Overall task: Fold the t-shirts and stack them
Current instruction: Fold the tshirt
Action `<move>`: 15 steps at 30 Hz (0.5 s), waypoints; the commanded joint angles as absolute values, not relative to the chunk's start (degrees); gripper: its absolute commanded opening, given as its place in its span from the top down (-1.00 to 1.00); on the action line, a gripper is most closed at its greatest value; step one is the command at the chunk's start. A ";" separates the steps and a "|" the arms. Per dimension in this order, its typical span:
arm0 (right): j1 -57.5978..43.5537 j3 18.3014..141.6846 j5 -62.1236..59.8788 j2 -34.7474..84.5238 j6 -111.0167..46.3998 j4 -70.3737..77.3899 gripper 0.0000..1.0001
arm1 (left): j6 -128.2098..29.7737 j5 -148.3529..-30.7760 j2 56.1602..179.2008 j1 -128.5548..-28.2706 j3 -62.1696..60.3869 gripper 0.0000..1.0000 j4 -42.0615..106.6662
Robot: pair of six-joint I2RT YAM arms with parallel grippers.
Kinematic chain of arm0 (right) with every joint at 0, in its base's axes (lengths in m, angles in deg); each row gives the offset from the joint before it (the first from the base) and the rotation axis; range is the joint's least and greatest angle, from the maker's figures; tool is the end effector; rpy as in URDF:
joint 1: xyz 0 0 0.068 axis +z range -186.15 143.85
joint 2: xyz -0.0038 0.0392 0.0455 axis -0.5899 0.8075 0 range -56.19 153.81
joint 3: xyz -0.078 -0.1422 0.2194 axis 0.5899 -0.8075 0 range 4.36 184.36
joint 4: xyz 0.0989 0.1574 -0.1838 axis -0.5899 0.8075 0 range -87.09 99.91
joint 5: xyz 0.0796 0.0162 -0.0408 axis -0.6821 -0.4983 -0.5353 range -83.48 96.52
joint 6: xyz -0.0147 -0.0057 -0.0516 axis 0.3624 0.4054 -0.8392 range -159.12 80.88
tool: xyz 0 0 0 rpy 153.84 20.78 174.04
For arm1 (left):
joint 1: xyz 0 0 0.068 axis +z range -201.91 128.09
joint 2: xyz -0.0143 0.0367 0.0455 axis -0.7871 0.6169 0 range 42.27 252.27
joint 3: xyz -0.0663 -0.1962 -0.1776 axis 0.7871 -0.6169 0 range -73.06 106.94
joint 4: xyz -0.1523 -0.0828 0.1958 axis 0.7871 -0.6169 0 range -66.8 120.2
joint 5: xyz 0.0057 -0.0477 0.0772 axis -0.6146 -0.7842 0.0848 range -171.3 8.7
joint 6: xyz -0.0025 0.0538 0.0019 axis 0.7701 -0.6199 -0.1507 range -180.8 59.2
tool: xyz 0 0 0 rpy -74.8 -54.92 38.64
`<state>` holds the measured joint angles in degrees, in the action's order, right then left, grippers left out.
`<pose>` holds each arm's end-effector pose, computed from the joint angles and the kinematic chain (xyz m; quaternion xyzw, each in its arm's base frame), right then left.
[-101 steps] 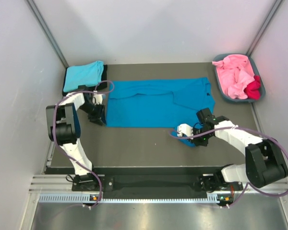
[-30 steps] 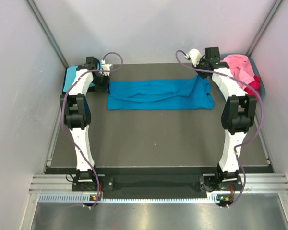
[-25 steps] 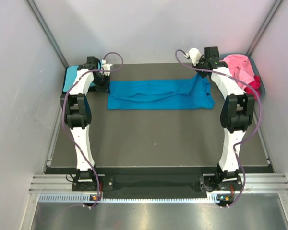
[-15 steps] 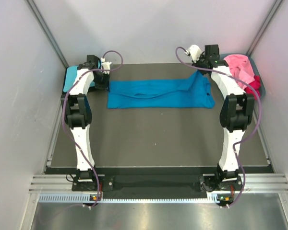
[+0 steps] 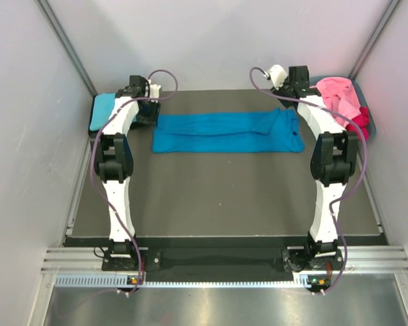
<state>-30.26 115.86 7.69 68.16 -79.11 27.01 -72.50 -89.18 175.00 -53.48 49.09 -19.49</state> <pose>0.5063 0.0515 0.2696 -0.3445 0.8257 -0.1396 0.4243 0.5049 -0.0187 0.2266 0.1290 0.9557 -0.0436 0.2609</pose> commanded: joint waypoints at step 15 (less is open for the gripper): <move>-26.48 112.81 -11.50 66.59 -83.33 49.40 0.32 | -74.51 -100.90 173.84 -58.50 42.43 0.63 -20.42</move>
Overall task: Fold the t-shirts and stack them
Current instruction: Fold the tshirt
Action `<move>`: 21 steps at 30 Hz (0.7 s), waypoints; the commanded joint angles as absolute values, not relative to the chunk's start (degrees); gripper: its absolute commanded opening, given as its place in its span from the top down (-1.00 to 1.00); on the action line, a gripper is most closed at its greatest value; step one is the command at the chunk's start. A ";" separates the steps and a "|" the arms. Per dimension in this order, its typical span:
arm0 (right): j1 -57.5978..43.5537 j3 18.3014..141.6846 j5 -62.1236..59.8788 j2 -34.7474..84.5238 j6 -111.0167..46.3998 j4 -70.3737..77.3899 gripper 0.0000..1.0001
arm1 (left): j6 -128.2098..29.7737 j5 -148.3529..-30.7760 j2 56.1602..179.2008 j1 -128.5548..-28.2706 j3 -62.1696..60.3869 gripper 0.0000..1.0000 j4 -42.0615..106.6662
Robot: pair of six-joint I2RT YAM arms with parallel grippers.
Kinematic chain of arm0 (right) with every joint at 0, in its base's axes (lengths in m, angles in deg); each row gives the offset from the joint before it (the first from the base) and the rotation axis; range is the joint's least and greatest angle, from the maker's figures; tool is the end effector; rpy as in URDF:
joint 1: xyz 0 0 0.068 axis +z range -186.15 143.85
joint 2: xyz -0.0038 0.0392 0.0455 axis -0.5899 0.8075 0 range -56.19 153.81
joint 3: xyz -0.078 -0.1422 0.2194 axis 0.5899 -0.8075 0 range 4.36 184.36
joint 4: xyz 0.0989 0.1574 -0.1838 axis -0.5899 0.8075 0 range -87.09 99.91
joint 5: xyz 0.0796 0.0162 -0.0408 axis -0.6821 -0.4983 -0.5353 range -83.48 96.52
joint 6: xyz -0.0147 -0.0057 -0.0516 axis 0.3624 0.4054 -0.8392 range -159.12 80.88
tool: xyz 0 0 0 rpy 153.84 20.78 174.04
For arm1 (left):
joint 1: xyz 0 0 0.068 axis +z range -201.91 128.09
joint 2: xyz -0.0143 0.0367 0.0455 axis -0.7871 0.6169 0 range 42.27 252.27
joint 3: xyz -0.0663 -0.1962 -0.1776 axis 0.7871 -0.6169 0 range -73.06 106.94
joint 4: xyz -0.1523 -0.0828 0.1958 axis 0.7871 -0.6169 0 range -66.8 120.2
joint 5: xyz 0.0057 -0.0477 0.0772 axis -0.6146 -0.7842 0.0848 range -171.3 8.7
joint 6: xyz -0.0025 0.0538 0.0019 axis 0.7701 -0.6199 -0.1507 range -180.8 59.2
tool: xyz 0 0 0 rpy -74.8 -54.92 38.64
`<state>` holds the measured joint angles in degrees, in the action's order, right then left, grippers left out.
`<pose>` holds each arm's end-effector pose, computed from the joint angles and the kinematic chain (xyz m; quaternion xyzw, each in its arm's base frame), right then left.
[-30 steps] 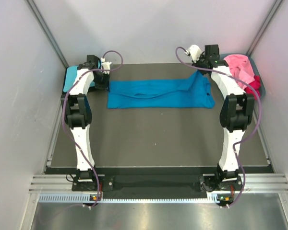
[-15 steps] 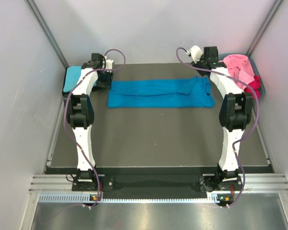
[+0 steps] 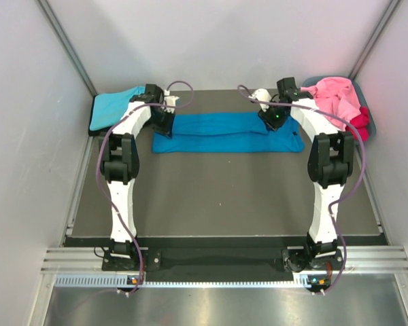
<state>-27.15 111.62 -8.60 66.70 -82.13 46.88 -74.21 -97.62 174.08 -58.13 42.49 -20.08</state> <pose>0.4632 0.0828 0.2335 -0.4504 0.8446 0.0455 0.2857 0.4871 -0.0632 0.2001 0.1937 0.9501 -0.1261 0.2096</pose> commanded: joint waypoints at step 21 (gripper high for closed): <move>-25.87 118.88 -7.72 73.97 -81.40 47.91 0.32 | -73.72 -99.32 175.08 -58.68 41.11 0.51 -19.90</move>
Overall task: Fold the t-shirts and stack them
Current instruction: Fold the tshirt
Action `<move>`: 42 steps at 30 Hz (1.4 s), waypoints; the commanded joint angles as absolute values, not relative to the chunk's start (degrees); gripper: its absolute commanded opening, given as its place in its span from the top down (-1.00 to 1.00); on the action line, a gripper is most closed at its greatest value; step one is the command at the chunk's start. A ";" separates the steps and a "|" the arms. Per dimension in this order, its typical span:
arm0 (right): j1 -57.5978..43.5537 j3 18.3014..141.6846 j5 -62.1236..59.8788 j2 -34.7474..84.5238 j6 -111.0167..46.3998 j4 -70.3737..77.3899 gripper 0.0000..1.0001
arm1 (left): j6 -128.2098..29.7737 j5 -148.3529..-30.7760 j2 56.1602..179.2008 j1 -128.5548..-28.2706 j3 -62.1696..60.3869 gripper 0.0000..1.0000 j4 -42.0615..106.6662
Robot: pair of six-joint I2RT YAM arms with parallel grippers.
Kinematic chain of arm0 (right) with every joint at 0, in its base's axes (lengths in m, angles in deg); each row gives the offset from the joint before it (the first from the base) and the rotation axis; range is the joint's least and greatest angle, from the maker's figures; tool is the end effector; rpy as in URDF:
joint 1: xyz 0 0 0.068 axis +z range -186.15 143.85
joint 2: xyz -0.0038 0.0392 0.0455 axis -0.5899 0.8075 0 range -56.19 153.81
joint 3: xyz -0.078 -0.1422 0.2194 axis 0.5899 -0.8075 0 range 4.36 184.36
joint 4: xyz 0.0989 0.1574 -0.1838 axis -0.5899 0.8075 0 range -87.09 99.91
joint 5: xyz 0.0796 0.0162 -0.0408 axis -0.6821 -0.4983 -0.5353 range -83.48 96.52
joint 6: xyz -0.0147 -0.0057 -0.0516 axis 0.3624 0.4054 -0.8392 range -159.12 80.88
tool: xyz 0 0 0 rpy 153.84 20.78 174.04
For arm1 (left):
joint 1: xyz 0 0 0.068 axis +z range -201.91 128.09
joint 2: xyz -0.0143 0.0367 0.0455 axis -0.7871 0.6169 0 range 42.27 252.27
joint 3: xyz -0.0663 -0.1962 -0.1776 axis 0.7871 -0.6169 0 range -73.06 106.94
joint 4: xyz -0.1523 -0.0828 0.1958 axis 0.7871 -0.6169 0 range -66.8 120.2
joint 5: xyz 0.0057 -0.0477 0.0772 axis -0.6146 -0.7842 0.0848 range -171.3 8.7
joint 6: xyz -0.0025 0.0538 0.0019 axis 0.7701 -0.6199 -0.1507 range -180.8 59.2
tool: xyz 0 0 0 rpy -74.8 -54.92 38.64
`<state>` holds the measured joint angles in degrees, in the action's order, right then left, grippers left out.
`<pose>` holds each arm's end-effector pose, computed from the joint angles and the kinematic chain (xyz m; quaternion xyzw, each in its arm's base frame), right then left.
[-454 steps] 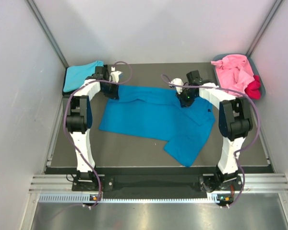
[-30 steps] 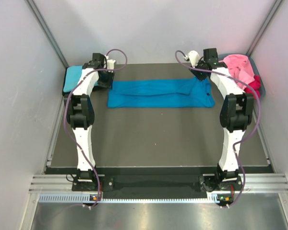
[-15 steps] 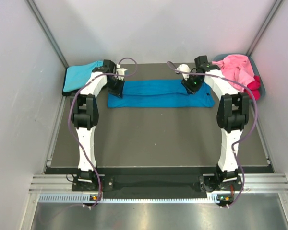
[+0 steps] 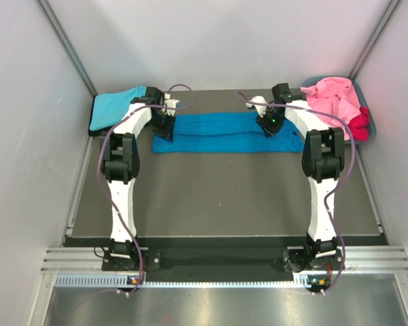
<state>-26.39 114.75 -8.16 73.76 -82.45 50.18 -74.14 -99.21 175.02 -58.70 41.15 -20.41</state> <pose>0.4748 0.0908 0.1907 -0.4571 0.8577 0.0624 0.2269 0.4843 -0.0687 0.1856 0.1976 0.9516 -0.1427 0.1873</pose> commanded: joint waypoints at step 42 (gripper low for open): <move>-19.98 125.22 5.20 68.53 -76.83 31.83 0.32 | -85.47 -102.04 167.53 -59.38 40.68 0.13 -23.06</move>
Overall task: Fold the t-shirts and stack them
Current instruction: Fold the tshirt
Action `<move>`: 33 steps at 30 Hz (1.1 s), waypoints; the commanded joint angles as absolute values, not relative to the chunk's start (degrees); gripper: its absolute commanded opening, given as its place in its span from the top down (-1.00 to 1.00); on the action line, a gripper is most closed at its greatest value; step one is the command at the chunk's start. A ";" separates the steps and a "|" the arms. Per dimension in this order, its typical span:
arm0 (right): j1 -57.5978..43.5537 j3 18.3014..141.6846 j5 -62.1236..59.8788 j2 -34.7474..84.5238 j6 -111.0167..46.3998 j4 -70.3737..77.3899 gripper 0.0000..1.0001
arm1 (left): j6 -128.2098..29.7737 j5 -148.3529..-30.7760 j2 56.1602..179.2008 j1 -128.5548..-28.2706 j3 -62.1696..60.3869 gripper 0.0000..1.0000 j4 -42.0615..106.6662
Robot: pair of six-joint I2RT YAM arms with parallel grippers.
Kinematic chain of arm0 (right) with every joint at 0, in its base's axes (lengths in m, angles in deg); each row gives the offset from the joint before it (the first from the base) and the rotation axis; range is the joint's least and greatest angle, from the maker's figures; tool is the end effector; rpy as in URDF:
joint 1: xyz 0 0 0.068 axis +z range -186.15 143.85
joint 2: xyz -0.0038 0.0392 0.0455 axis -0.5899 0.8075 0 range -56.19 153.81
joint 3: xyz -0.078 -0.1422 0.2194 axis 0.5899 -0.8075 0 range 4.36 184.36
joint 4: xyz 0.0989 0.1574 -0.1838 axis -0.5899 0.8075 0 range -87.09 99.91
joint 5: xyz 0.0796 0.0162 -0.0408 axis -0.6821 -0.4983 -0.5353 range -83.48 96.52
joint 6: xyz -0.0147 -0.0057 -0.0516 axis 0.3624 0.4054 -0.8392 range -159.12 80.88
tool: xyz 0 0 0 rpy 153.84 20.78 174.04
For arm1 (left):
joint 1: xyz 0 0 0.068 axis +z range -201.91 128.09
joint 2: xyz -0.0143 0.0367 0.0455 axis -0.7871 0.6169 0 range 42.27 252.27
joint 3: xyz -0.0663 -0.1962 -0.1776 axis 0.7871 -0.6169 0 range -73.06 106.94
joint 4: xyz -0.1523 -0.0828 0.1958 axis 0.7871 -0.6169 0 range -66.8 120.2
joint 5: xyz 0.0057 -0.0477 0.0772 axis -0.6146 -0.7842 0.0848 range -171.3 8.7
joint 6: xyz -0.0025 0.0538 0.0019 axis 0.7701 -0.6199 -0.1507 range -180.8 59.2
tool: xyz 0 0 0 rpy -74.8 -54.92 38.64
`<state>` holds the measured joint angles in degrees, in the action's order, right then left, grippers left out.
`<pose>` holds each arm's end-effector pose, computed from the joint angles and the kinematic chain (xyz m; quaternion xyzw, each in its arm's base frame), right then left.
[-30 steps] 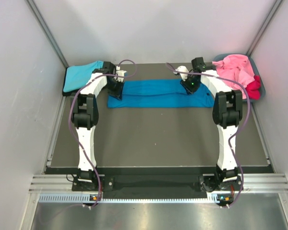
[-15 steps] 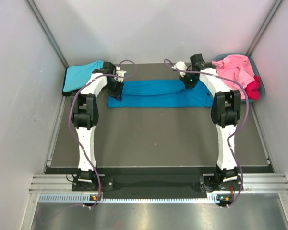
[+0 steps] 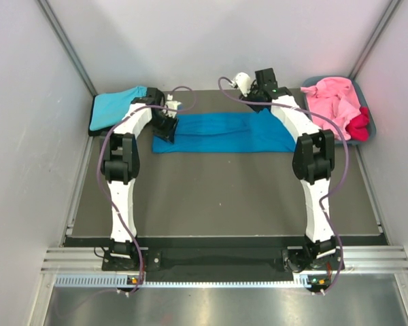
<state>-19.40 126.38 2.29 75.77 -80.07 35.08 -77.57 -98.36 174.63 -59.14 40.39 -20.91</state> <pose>0.5063 0.1551 0.2532 -0.4538 0.7927 -0.0520 0.4037 0.4809 -0.0716 0.1844 0.2277 0.9473 -0.1313 0.1832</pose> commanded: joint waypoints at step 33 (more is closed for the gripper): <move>-19.62 109.39 5.55 56.48 -75.42 34.38 0.29 | -112.48 -89.39 171.65 -60.26 34.70 0.25 -27.73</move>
<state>-19.81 109.33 4.82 60.77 -75.55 35.75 -113.68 -90.01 170.85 -59.95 33.20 -29.79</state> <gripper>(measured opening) 0.354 0.392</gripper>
